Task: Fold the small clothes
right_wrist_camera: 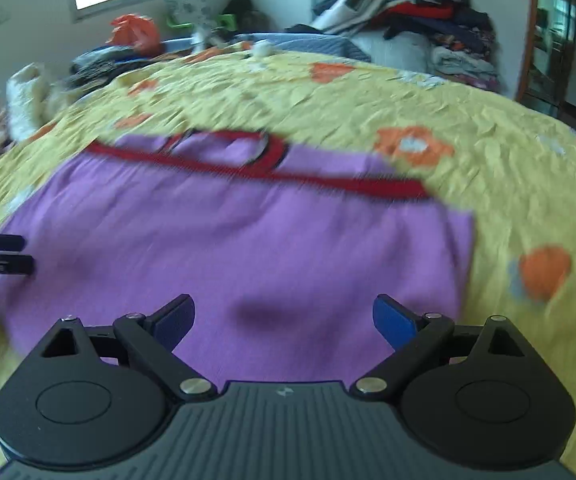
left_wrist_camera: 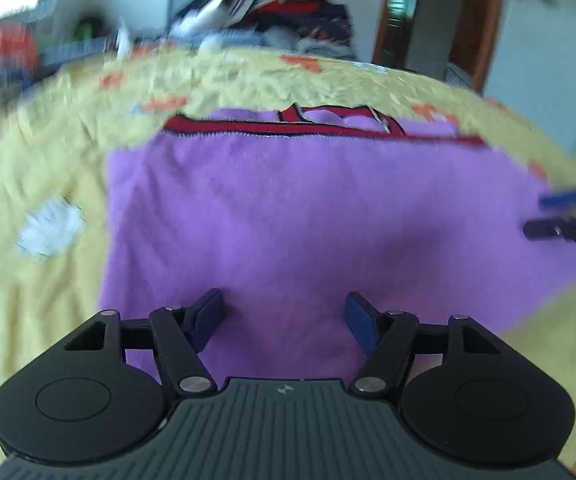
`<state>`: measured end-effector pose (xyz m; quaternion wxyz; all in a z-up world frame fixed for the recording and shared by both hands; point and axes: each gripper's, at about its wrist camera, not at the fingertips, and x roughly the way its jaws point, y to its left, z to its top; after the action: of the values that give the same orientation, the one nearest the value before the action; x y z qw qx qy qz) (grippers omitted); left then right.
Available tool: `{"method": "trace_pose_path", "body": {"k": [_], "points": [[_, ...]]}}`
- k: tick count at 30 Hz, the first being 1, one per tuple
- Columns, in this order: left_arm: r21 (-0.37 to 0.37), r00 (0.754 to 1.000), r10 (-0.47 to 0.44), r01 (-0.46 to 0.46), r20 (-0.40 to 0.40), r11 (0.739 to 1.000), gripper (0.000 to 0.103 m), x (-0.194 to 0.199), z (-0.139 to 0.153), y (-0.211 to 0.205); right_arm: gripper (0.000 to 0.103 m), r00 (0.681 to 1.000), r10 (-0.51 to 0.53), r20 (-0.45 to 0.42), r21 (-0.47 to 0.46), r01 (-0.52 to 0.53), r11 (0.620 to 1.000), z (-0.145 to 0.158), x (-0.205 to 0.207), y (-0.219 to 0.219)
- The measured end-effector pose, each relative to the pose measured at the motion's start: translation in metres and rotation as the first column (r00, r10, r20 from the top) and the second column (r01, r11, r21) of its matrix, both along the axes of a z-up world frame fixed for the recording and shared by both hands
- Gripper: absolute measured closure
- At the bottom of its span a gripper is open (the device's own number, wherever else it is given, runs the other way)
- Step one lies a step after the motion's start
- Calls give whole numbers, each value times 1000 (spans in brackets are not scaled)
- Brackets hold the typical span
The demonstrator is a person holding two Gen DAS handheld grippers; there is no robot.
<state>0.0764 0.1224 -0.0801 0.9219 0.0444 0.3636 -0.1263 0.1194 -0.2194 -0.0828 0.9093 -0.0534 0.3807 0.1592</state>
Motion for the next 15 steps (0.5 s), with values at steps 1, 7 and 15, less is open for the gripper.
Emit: {"method": "trace_pose_path", "body": {"k": [1, 7, 15], "points": [[1, 1000, -9, 9, 4, 1000, 33, -8, -1, 3, 2, 1000, 3, 31, -78, 0, 997, -10, -2, 2], [26, 998, -40, 41, -49, 999, 34, -35, 5, 17, 0, 998, -33, 60, -37, 36, 999, -1, 3, -27], [99, 990, -123, 130, -75, 986, 31, -51, 3, -5, 0, 1000, 17, 2, 28, -17, 999, -16, -21, -52]]}}
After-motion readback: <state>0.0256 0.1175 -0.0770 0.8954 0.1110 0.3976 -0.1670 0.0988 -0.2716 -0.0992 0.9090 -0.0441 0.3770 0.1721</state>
